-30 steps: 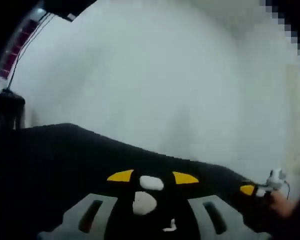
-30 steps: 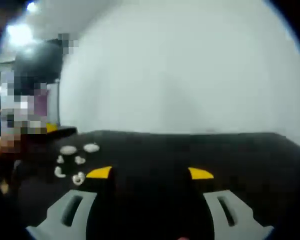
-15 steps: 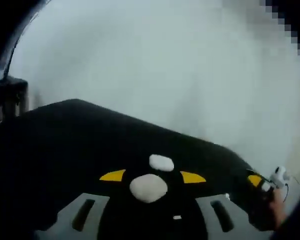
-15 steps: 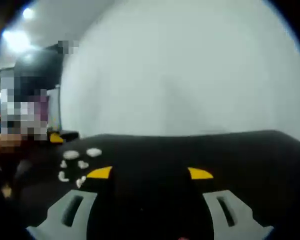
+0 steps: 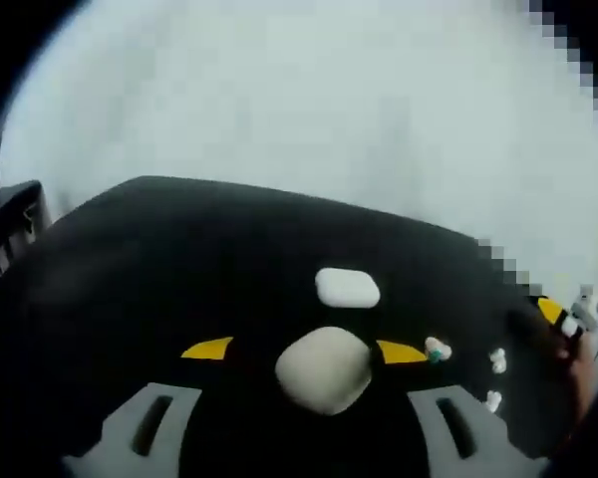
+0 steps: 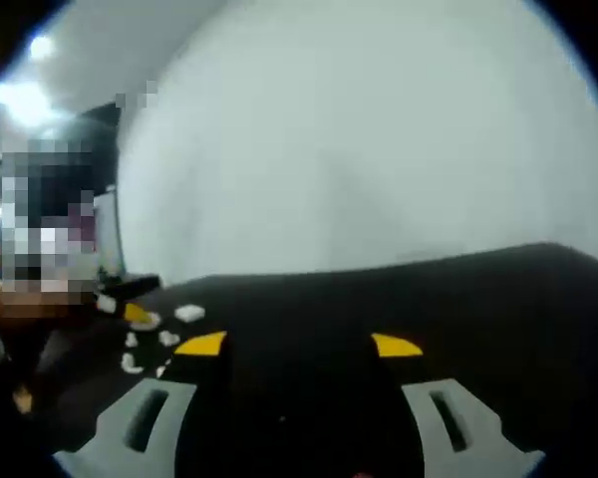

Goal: Pick up three earphones and place each one into its charging case using tactile feedback, ensure that each earphone is properly inserted and securely positioned inside the case.

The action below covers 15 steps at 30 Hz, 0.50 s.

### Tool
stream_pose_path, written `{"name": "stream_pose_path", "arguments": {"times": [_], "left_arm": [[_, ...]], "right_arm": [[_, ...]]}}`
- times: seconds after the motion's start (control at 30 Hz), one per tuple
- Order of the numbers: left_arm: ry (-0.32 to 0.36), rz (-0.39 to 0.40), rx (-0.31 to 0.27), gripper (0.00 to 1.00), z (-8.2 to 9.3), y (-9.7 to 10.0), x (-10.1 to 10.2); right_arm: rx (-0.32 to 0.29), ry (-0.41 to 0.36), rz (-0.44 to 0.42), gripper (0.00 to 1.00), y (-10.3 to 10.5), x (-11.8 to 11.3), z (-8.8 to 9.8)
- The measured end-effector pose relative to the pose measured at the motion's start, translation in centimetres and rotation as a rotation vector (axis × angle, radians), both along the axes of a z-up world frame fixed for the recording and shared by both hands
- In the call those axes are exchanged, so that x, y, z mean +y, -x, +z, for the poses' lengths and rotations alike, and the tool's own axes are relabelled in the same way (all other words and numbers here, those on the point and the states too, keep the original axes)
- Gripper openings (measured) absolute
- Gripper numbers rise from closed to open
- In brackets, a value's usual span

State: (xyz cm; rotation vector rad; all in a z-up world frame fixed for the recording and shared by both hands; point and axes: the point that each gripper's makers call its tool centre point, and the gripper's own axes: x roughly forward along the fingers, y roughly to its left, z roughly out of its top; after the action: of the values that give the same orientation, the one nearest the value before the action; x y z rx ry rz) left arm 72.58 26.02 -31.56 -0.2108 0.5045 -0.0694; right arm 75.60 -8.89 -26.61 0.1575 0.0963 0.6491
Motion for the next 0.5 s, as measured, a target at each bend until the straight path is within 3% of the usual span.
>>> {"name": "stream_pose_path", "arguments": {"times": [0.1,0.13,0.2,0.27,0.33,0.5], "left_arm": [[-0.04,-0.026,0.013,0.53,-0.6,0.0,-0.3],[-0.091,-0.039,0.007,0.53,-0.8,-0.1,-0.1],[-0.124,-0.049,0.011,0.53,-0.7,0.2,-1.0],[-0.142,-0.054,0.011,0.51,-0.9,0.4,-0.8],[-0.16,-0.062,0.01,0.42,-0.9,0.6,-1.0],[-0.172,-0.062,0.007,0.42,-1.3,0.9,-0.9]], "right_arm": [[0.004,-0.017,0.007,0.54,0.3,0.2,0.1],[0.005,-0.02,0.009,0.54,0.3,0.2,0.1],[0.008,-0.019,0.011,0.54,0.4,0.3,0.1],[0.011,-0.022,0.014,0.54,0.4,0.4,0.0],[0.016,-0.027,0.018,0.54,0.5,0.4,0.0],[0.021,-0.04,0.021,0.53,0.5,0.4,0.0]]}}
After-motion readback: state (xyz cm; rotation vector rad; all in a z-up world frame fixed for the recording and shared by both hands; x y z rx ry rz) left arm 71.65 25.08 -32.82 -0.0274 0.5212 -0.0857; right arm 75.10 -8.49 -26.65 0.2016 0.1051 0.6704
